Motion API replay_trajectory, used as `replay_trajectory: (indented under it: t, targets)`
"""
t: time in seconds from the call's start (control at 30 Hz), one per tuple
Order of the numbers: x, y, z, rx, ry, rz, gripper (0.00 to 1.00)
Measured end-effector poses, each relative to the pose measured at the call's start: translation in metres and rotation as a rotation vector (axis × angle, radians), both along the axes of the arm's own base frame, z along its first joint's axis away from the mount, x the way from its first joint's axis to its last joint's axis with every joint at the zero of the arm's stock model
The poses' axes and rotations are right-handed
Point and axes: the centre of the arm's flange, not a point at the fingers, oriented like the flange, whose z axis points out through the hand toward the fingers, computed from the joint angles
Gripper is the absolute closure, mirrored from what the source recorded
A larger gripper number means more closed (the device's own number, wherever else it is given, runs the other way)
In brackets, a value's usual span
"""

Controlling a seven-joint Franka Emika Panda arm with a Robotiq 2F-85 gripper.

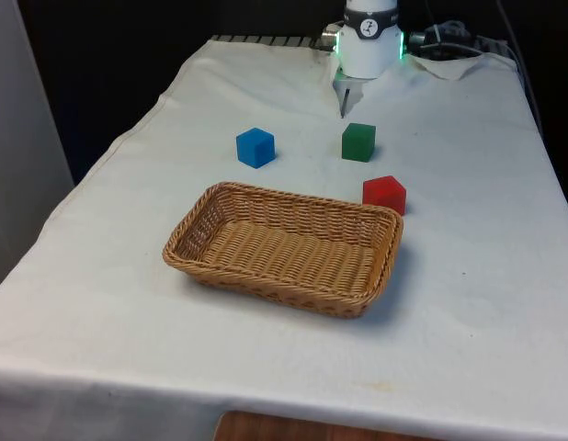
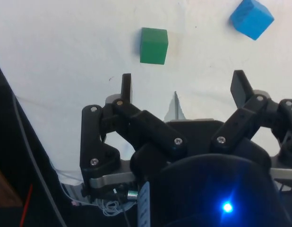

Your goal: Pick up the blue cube and place it into the basket.

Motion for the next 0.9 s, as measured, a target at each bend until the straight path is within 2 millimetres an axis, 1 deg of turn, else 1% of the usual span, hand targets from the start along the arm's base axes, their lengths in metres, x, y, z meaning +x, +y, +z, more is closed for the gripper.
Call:
replay_trajectory:
  t: [0.2,0.33,0.43,0.57,0.9]
  targets:
    - [-0.003,-0.006,0.001,-0.005,0.000,-0.020,0.00]
    - [-0.005,-0.015,0.001,-0.008,-0.001,-0.034,0.00]
    - [-0.005,-0.017,0.001,-0.009,-0.001,-0.036,0.00]
    - [-0.006,-0.026,0.001,-0.014,0.000,-0.050,0.00]
    - [-0.008,-0.041,0.001,-0.019,-0.001,-0.077,0.00]
